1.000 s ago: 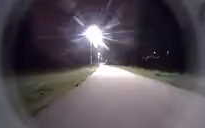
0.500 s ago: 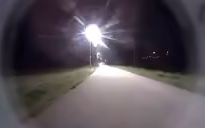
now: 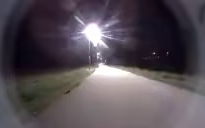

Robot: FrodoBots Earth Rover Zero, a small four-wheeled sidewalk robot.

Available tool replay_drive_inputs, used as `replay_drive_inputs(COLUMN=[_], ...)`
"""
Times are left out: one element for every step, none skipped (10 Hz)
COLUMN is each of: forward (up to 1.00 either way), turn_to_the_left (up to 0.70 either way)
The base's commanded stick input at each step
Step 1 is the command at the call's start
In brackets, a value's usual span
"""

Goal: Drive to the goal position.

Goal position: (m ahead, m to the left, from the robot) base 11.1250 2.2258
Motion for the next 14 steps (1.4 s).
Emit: replay_drive_inputs(forward=[0.70,0.70,0.70,0.70,0.70,0.70,0.70,0.70,0.70,0.70,0.70,0.70,0.70,0.70], turn_to_the_left=[0.00,0.00,0.00,0.00,0.00,0.00,0.00,0.00,0.00,0.00,-0.05,-0.08,-0.09,-0.10])
